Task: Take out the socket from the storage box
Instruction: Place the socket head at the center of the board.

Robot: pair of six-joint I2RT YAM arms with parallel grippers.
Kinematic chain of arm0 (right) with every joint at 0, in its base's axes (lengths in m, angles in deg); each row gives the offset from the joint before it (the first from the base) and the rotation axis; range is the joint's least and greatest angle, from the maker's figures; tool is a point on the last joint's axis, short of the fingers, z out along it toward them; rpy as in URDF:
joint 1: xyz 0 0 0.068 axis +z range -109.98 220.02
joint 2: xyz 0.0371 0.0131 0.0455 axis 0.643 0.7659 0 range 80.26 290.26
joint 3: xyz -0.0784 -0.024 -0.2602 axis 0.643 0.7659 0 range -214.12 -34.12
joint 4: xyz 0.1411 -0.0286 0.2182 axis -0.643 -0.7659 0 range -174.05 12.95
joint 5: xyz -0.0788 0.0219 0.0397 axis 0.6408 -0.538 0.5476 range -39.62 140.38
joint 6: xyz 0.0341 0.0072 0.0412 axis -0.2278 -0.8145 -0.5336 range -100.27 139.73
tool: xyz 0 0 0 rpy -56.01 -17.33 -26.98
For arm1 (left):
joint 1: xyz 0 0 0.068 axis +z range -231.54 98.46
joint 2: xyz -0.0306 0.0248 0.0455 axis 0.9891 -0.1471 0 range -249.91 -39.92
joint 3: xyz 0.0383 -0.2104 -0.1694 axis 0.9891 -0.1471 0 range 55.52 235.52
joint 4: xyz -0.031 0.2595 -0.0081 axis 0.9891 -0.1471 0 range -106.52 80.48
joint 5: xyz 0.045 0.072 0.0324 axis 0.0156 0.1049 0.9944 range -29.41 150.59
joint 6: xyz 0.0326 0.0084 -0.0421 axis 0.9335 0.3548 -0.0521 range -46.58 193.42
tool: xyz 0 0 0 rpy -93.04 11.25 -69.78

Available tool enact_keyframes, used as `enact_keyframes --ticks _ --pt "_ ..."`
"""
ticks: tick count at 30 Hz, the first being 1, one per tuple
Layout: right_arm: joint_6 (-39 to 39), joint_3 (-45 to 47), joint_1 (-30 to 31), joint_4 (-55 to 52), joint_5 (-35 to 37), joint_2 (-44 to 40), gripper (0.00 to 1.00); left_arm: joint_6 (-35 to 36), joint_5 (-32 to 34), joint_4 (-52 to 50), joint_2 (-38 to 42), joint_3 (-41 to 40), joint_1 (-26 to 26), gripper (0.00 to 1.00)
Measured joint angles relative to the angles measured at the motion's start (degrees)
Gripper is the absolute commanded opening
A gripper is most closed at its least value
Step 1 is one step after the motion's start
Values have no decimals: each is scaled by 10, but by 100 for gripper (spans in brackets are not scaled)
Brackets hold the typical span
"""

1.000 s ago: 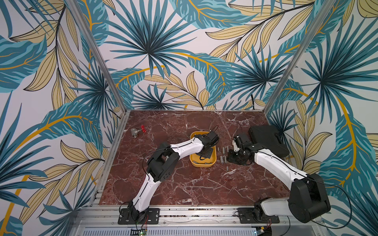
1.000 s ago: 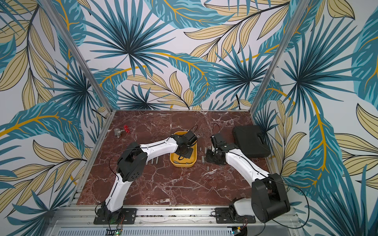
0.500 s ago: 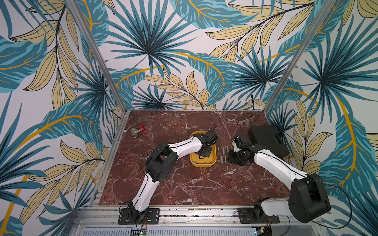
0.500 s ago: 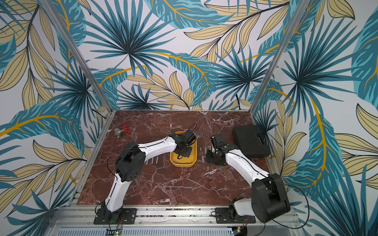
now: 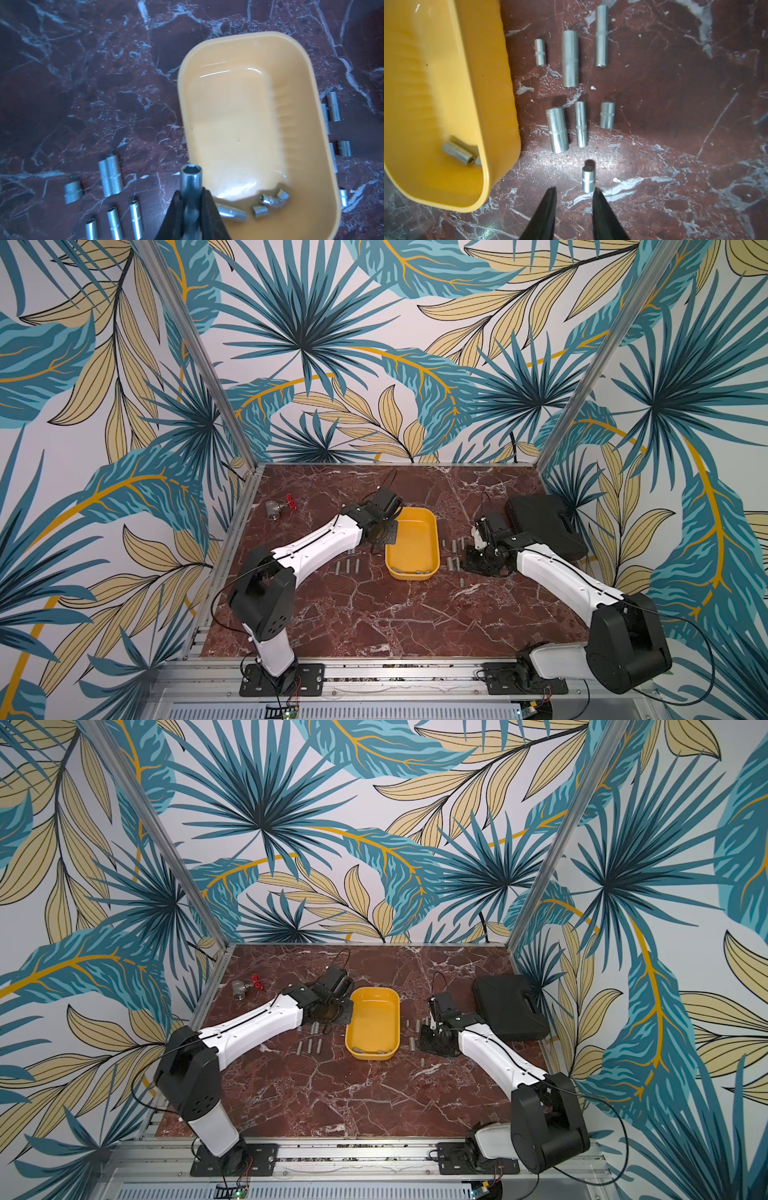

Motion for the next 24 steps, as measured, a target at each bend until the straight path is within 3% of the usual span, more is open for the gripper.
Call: enact_keyframes --ticks 13,24 --pt "0 0 0 25 -24 34 31 -109 9 18 150 -268 18 10" --pt "0 0 0 34 -31 50 31 -158 -2 59 139 -337 18 10"
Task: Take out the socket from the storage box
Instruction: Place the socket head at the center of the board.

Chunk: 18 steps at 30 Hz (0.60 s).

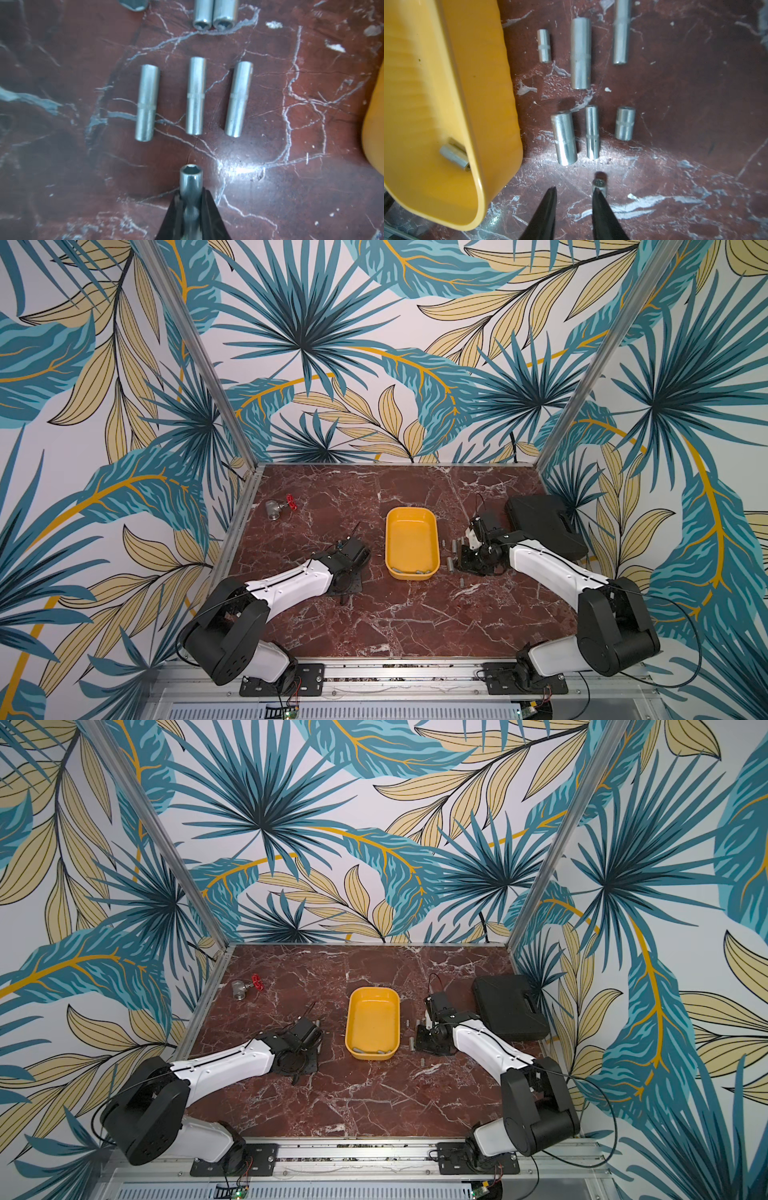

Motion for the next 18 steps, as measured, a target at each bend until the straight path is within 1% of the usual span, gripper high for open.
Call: enact_keyframes --ticks 3,7,9,11,18 --pt "0 0 0 4 -1 1 31 -3 -2 13 -17 -2 0 10" --pt "0 0 0 6 -1 1 31 -5 -1 26 -20 -2 1 11" --pt "0 0 0 7 -1 1 31 -5 -1 30 -21 -2 2 17" --pt "0 0 0 7 -1 1 31 -5 -1 31 -21 -2 2 20" --pt "0 0 0 7 0 1 33 -7 -1 33 -21 -2 3 24"
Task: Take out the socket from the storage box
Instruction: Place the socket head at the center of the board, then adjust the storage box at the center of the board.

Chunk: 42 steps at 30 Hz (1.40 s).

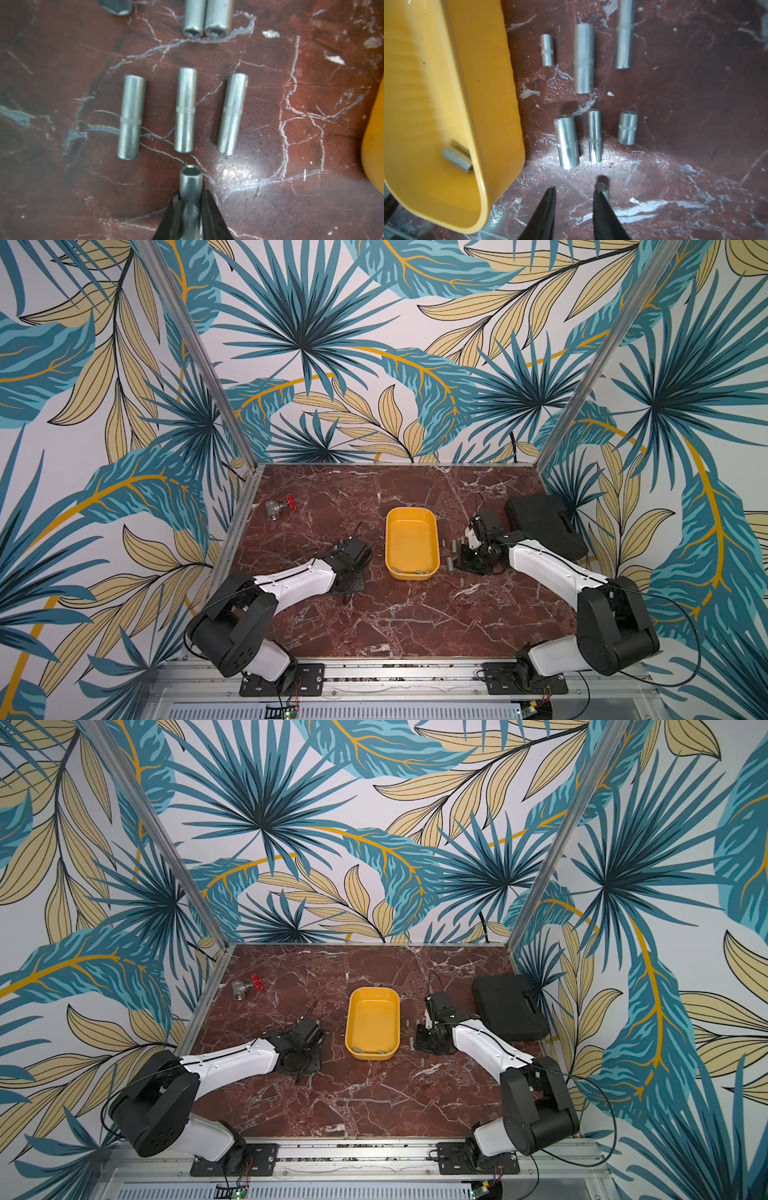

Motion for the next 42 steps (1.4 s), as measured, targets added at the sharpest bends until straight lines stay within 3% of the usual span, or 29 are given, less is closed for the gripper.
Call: enact_keyframes --ticks 16,27,42 --pt "7 -40 0 -5 0 10 36 1 10 -29 10 0 1 32" --pt "11 -112 0 7 2 57 39 13 26 -71 71 9 2 35" --pt "11 -174 22 20 0 119 40 11 30 -72 75 11 2 38"
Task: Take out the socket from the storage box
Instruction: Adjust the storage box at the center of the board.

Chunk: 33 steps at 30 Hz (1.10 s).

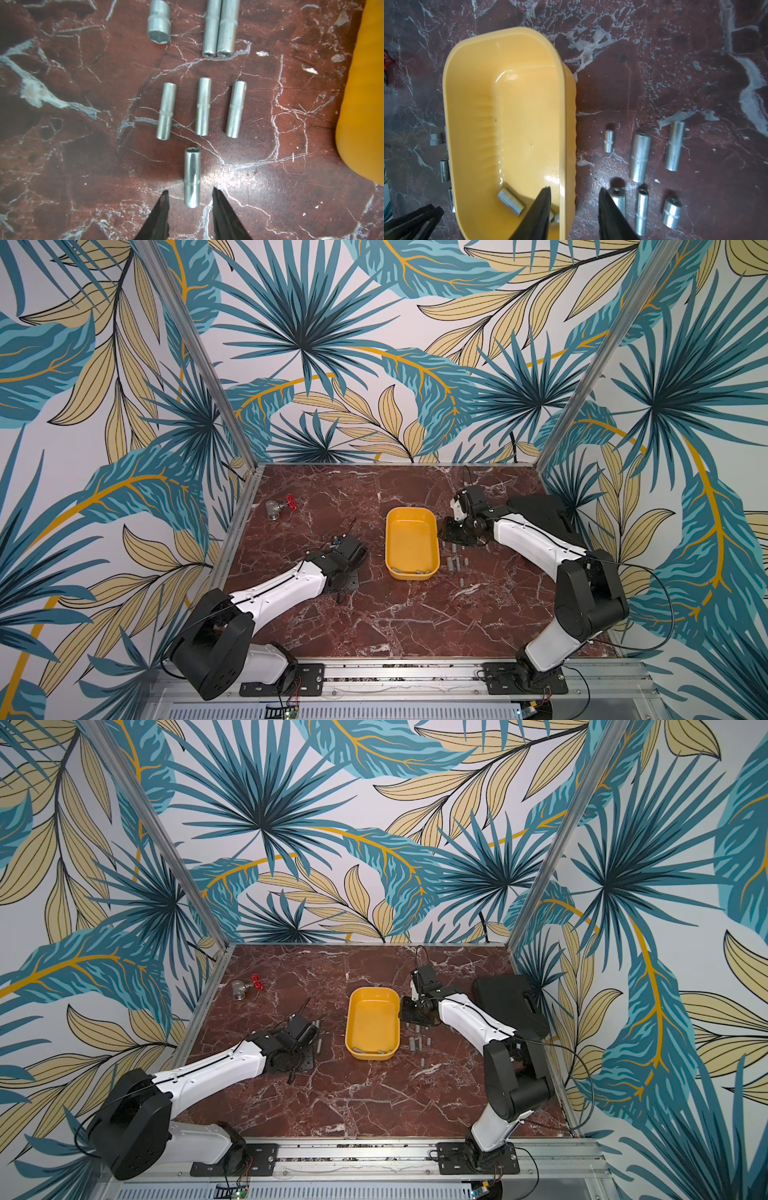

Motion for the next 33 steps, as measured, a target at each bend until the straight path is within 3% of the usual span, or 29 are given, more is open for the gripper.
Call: enact_keyframes --ticks 16,33 --pt "5 -41 67 -7 77 80 37 0 0 9 0 -1 0 38" --pt "-1 -53 78 -41 103 118 2 -2 -9 39 -7 -20 0 39"
